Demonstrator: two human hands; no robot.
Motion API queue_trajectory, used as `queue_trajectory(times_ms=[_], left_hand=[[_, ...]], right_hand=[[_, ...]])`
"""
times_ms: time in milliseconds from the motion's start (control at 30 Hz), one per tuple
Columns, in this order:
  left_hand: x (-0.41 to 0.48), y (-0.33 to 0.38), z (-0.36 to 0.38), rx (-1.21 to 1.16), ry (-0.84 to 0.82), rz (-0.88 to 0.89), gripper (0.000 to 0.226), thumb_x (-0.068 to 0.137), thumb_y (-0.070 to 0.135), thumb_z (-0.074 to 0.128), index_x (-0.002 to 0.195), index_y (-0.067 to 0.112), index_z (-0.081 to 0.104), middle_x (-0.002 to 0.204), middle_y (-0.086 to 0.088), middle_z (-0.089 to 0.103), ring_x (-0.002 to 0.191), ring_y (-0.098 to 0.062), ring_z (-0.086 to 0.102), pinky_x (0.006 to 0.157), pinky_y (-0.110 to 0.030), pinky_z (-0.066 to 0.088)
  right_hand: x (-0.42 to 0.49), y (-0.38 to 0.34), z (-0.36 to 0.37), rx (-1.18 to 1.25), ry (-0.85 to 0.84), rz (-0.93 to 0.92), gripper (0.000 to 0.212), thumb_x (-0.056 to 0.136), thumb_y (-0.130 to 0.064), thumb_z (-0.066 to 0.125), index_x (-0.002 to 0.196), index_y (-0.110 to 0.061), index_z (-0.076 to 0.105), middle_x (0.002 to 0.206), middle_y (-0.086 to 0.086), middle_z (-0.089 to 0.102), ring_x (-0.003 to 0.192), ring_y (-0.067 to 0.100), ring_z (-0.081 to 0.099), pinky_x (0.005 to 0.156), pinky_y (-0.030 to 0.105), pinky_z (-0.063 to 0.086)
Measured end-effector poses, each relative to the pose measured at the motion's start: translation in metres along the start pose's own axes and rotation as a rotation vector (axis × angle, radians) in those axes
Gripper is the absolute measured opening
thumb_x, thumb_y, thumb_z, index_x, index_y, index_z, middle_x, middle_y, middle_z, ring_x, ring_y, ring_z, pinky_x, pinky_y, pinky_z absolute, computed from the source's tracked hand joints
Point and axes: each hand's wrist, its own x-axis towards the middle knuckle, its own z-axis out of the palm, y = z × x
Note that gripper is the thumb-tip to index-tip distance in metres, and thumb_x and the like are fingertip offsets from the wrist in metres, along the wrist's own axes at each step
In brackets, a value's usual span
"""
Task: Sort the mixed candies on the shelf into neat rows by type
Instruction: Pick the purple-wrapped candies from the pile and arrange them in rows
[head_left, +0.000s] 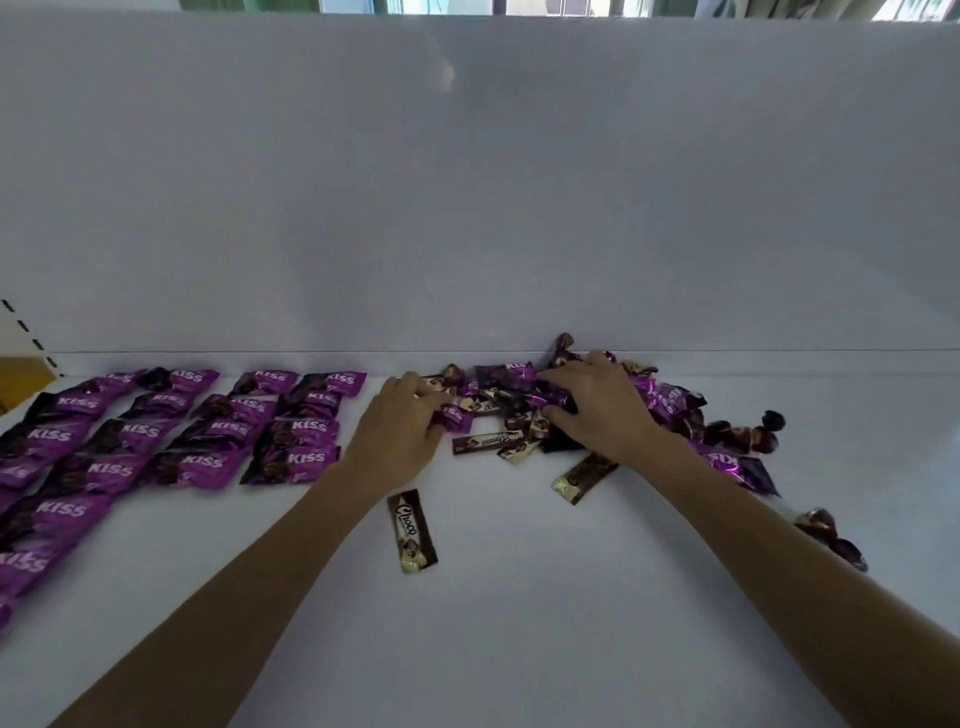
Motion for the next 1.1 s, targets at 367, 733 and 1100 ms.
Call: queue_trajectory(times_ms=[367, 733, 1100], left_hand=[[-0.041, 0.010, -0.021, -0.093, 0.155, -0.071, 0.037, 0.082, 0.034, 0.066, 0.112, 0.015, 0.056, 0.103, -0.001, 0.060, 0.095, -0.020, 0.055, 0.085, -0.031, 0.041], [-0.097, -0.007, -0.064, -0.649, 0.252, -0.372, 0.023, 0.100, 0.010, 0.031, 0.114, 0.013, 0.050, 0.086, 0.011, 0.054, 0.070, 0.012, 0.056, 0.062, 0.002, 0.037], [-0.144, -0.092, -0.115, -0.439, 0.162, -0.316, 0.035, 0.085, 0.020, 0.064, 0.119, 0.015, 0.058, 0.097, 0.011, 0.054, 0.096, -0.014, 0.054, 0.069, -0.017, 0.036]], right_hand=[[-0.005, -0.016, 0.001, 0.156, 0.124, -0.135, 0.037, 0.066, -0.026, 0.062, 0.097, -0.006, 0.063, 0.099, 0.010, 0.064, 0.102, 0.031, 0.048, 0.086, 0.043, 0.038], [-0.005, -0.092, 0.014, 0.295, 0.119, -0.324, 0.042, 0.072, -0.016, 0.068, 0.112, -0.006, 0.061, 0.103, 0.015, 0.061, 0.096, 0.034, 0.054, 0.082, 0.047, 0.046], [-0.002, -0.194, 0.019, 0.356, 0.123, -0.332, 0.042, 0.080, -0.019, 0.069, 0.118, -0.005, 0.059, 0.106, 0.014, 0.061, 0.100, 0.030, 0.051, 0.083, 0.027, 0.034]])
